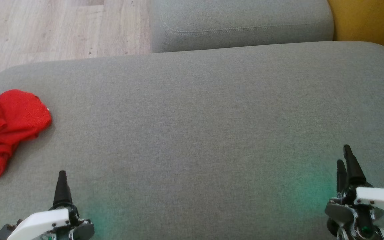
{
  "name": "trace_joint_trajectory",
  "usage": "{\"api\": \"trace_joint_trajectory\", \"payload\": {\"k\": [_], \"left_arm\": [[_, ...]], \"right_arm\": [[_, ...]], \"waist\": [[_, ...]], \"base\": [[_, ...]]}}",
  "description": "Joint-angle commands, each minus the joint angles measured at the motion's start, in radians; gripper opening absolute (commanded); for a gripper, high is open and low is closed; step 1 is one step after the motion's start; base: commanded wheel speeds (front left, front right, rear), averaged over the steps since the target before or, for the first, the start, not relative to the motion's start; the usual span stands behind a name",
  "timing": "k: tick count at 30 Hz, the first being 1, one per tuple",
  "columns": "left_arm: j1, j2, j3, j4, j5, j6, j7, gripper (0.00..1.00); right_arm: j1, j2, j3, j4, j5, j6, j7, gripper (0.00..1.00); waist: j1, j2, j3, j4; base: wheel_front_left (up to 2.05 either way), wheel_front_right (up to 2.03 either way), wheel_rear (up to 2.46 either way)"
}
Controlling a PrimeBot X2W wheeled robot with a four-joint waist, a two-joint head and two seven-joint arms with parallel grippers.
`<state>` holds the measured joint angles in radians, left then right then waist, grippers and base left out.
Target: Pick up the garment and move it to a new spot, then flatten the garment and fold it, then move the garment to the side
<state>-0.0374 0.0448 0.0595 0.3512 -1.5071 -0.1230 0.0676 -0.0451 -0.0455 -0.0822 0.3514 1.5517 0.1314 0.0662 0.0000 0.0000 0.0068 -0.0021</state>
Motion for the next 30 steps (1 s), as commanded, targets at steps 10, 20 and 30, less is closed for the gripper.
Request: {"api": "trace_joint_trajectory", "payload": {"k": [10,20,30], "left_arm": [[-0.079,0.03,-0.021,-0.017,0.159,-0.002,-0.038,1.0],[-0.117,0.049,-0.045,0.005,0.29,-0.002,-0.065,1.0],[-0.131,0.056,-0.061,0.018,0.462,0.01,-0.094,1.0]], "right_arm": [[-0.107,-0.03,0.038,-0.009,-0.116,0.0,-0.038,1.0],[-0.161,-0.038,0.068,0.024,-0.227,0.0,-0.064,1.0],[-0.182,-0.038,0.09,0.044,-0.385,0.0,-0.094,1.0]], "waist": [[0.0,0.0,0.007,0.0],[0.0,0.0,0.015,0.001],[0.0,0.0,0.019,0.001]], "base": [[0.0,0.0,0.0],[0.0,0.0,0.0],[0.0,0.0,0.0]]}}
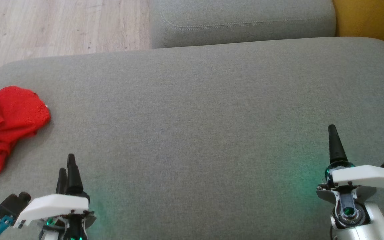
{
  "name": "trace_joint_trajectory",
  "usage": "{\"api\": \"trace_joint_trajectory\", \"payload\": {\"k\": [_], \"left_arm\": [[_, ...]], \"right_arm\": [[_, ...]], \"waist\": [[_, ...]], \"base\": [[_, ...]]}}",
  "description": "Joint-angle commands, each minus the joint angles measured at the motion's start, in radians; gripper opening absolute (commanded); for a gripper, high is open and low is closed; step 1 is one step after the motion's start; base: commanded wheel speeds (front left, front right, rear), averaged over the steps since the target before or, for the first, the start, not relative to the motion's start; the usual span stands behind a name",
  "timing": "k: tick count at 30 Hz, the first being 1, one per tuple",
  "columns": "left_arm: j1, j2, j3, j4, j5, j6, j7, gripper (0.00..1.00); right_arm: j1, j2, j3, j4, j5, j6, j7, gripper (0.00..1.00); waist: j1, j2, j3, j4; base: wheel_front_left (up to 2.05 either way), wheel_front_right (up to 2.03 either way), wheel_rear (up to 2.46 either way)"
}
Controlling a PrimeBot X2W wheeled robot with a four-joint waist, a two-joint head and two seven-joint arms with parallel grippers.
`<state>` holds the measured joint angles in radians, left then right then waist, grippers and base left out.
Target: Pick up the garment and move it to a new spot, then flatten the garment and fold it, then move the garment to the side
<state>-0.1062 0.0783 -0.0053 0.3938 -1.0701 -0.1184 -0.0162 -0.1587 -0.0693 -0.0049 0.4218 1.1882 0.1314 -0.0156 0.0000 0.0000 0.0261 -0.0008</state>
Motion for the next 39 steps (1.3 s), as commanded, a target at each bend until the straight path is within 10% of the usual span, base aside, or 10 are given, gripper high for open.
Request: {"api": "trace_joint_trajectory", "payload": {"k": [1,39], "left_arm": [[-0.062,0.023,0.002,-0.025,0.042,0.008,-0.013,1.0],[-0.095,0.041,-0.069,0.008,0.534,0.067,-0.123,1.0]], "right_arm": [[-0.068,-0.015,0.015,-0.026,-0.038,0.0,-0.015,1.0],[-0.133,-0.002,0.086,0.033,-0.531,0.0,-0.124,1.0]], "waist": [[0.0,0.0,0.0,0.0],[0.0,0.0,0.039,-0.006]], "base": [[0.0,0.0,0.0],[0.0,0.0,0.0]]}}
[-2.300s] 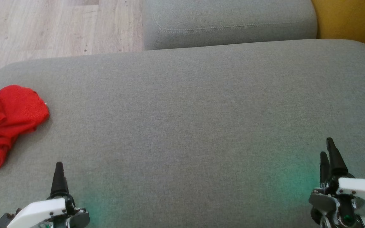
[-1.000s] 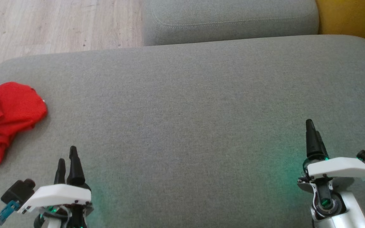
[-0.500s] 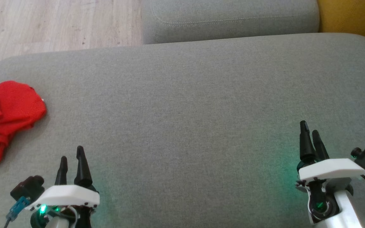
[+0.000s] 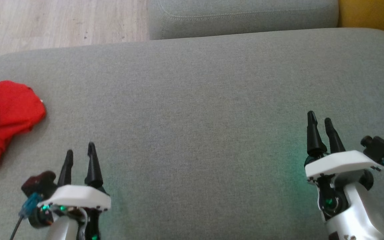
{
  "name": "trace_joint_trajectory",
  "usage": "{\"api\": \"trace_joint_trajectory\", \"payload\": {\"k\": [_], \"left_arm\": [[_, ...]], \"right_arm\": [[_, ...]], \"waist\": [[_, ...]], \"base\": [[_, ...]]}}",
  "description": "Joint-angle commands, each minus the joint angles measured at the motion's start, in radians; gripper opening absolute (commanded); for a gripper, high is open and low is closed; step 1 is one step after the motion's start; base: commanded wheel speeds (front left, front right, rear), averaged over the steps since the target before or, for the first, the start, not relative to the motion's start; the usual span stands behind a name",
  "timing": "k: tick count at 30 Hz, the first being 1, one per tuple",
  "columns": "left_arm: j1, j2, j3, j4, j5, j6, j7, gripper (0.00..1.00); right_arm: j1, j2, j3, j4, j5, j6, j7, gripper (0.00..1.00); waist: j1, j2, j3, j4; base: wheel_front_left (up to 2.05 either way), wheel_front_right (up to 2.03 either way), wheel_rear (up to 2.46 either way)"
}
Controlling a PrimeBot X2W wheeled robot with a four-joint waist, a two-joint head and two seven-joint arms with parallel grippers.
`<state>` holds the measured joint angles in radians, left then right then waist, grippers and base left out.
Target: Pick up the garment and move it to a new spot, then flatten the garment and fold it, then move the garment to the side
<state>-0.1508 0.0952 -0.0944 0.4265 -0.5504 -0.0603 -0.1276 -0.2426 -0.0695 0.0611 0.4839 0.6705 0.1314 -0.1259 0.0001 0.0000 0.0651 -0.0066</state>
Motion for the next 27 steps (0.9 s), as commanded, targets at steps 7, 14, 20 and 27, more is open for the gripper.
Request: {"api": "trace_joint_trajectory", "payload": {"k": [7,14,20,27], "left_arm": [[-0.096,0.038,0.007,-0.015,0.105,0.018,-0.032,1.0],[-0.096,0.039,-0.006,0.004,0.189,0.036,-0.053,1.0],[-0.076,0.032,-0.003,0.014,0.253,0.056,-0.071,1.0],[-0.054,0.021,0.015,0.029,0.335,0.074,-0.094,1.0]], "right_arm": [[-0.083,-0.002,0.033,-0.008,-0.104,-0.001,-0.034,1.0],[-0.088,0.002,0.045,0.01,-0.2,-0.001,-0.055,1.0],[-0.078,0.006,0.042,0.02,-0.287,-0.001,-0.073,1.0],[-0.065,0.013,0.035,0.037,-0.409,-0.001,-0.096,1.0]], "waist": [[-0.0001,0.0,0.003,0.002],[-0.0001,0.0,0.003,-0.003],[-0.0001,0.0,0.002,-0.005],[-0.0001,0.0,-0.003,-0.004]], "base": [[0.0,0.0,0.0],[0.0,0.0,0.0],[0.0,0.0,0.0],[0.0,0.0,0.0]]}}
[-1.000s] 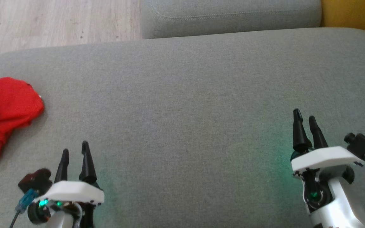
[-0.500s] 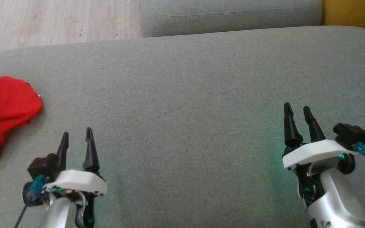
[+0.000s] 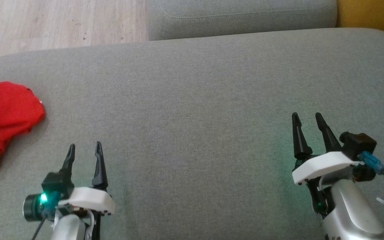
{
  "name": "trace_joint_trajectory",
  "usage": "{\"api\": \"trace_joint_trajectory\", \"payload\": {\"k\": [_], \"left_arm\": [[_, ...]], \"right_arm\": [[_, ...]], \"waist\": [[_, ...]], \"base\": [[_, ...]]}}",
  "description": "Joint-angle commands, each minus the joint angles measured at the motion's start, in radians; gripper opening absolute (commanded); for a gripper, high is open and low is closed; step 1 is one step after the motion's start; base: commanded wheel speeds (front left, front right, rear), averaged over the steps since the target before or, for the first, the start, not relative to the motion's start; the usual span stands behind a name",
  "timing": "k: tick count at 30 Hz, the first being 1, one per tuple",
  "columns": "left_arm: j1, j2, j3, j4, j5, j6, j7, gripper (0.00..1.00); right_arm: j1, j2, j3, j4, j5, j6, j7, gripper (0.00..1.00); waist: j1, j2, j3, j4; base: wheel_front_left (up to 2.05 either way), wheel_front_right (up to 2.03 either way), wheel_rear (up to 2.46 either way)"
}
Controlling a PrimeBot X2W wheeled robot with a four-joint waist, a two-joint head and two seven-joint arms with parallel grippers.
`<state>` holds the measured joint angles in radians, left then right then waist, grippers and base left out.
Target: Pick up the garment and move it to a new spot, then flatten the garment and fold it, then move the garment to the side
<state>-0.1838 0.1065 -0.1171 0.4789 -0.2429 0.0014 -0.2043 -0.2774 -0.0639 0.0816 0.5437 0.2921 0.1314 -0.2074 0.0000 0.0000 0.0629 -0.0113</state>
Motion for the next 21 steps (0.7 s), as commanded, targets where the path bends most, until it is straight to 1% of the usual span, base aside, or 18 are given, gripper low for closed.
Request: {"api": "trace_joint_trajectory", "payload": {"k": [1,11,15,21], "left_arm": [[-0.02,0.007,0.04,-0.021,0.039,0.015,-0.021,1.0],[0.001,-0.014,0.077,-0.01,0.146,0.034,-0.05,1.0],[0.005,-0.018,0.088,-0.005,0.176,0.036,-0.057,1.0],[0.015,-0.028,0.12,0.002,0.17,0.037,-0.057,1.0]], "right_arm": [[-0.03,0.008,0.011,-0.019,-0.046,-0.001,-0.018,1.0],[-0.016,0.013,-0.029,0.005,-0.171,-0.001,-0.047,1.0],[-0.014,0.013,-0.025,0.014,-0.187,-0.001,-0.054,1.0],[-0.01,0.014,-0.023,0.042,-0.174,-0.001,-0.054,1.0]], "waist": [[0.0,0.0,-0.001,0.0],[0.0,0.0,-0.013,-0.007],[0.0,0.0,-0.015,-0.01],[0.0,0.0,-0.026,-0.012]], "base": [[0.0,0.0,0.0],[0.0,0.0,0.0],[0.0,0.0,0.0],[0.0,0.0,0.0]]}}
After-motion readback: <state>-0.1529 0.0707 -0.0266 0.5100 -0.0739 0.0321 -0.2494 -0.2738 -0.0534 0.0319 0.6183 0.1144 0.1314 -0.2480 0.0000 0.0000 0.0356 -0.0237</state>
